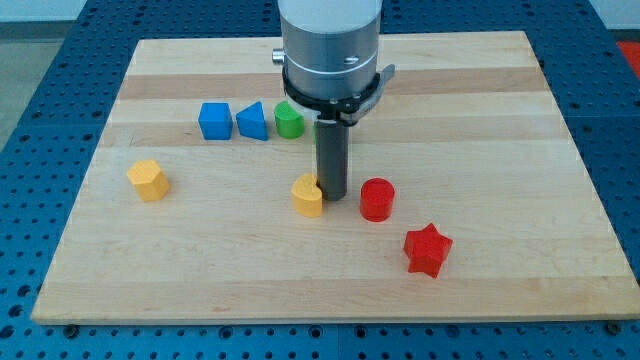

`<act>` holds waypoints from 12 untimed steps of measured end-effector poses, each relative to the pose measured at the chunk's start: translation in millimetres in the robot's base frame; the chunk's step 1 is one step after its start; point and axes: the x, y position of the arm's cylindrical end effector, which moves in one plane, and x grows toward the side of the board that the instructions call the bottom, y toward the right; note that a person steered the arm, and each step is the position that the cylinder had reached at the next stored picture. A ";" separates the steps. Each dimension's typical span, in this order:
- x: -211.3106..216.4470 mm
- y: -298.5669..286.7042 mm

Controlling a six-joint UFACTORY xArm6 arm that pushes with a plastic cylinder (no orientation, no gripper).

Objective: Move the green star to the bottom right of the green circle

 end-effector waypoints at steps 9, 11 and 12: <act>-63.9 41.6; -74.1 41.6; -74.2 41.6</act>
